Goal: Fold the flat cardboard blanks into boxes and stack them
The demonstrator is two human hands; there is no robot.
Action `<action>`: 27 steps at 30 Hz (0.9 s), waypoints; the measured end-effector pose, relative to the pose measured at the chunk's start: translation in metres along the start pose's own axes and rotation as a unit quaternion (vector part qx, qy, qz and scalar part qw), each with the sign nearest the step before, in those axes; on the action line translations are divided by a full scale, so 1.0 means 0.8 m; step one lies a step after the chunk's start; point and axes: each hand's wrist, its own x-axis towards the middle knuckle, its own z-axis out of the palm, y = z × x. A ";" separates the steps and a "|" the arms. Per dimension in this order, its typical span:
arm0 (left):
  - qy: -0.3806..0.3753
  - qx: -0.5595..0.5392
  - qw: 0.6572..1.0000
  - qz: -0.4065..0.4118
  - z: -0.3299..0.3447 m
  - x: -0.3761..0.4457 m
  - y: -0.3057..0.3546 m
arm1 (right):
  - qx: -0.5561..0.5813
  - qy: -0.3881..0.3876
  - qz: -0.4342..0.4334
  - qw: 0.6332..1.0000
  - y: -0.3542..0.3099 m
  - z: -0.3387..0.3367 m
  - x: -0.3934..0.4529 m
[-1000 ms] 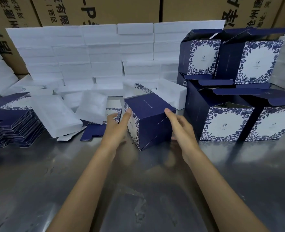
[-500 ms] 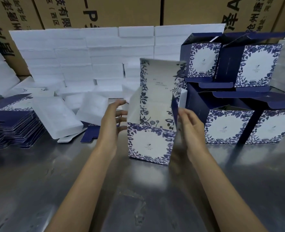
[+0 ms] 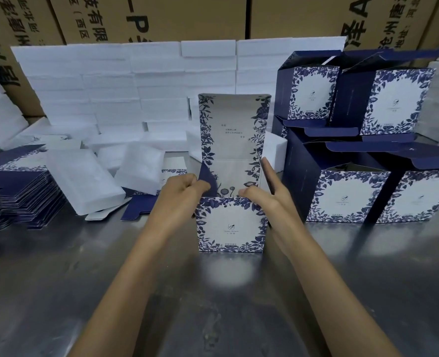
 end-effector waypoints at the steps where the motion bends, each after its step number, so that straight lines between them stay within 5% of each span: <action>1: -0.005 0.008 1.000 0.002 -0.002 0.000 0.002 | 0.005 -0.001 -0.003 1.000 0.001 0.000 0.000; 8: -0.111 0.064 0.992 -0.019 -0.020 0.014 0.023 | 0.016 -0.005 0.021 1.000 -0.001 -0.004 0.002; 16: -0.090 0.002 0.996 0.005 -0.003 0.024 0.022 | 0.021 -0.008 0.021 1.000 -0.005 -0.011 0.001; 23: 0.062 -0.178 0.982 0.009 0.022 0.022 0.004 | 0.114 -0.022 0.090 0.989 -0.034 -0.023 -0.005; 27: 0.041 -0.226 0.973 0.013 0.030 0.013 0.000 | -0.063 0.034 0.085 0.994 -0.042 -0.040 -0.009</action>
